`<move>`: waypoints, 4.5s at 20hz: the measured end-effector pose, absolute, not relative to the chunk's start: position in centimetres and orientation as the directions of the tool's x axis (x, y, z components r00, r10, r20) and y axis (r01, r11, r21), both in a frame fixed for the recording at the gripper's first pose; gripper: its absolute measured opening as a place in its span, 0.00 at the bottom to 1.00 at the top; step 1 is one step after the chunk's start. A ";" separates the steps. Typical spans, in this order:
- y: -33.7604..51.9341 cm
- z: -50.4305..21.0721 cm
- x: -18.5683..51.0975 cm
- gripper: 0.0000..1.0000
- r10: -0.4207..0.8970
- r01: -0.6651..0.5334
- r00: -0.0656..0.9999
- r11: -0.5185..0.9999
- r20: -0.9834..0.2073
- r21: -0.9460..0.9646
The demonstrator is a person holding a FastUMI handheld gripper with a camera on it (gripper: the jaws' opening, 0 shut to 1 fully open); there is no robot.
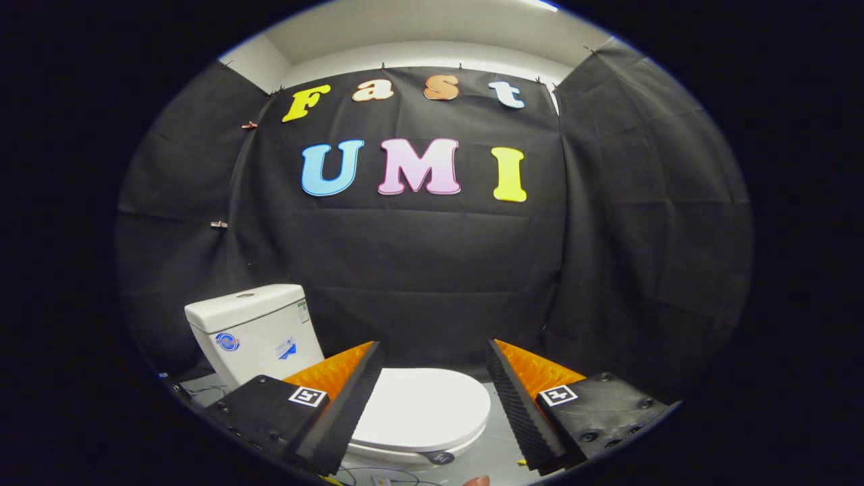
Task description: Open the toilet lid.
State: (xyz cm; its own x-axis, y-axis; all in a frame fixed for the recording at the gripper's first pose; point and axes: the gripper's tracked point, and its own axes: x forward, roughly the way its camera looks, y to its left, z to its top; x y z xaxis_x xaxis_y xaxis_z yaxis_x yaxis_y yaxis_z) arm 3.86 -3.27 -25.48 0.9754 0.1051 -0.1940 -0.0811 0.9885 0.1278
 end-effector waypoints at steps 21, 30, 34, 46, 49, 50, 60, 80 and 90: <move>-7.3 -53.0 0.7 0.99 0.358 0.323 0.722 0.583 -0.592 0.746; -5.2 -57.3 1.5 0.98 0.482 0.402 0.623 0.478 -0.616 0.781; -4.4 -58.2 1.9 0.90 0.523 0.428 0.600 0.429 -0.605 0.795; -4.0 -58.0 3.0 0.11 0.476 0.470 0.574 0.475 -0.666 0.744; -3.6 -56.7 3.1 0.12 0.444 0.472 0.566 0.517 -0.695 0.714; -3.6 -56.1 3.2 0.12 0.434 0.469 0.567 0.529 -0.700 0.707; -1.7 -48.0 4.5 0.08 0.339 0.401 0.587 0.668 -0.736 0.627; 7.2 -36.1 5.4 0.08 0.052 0.291 0.672 0.899 -0.739 0.328; 12.8 -32.6 5.4 0.07 -0.003 0.203 0.728 0.956 -0.685 0.212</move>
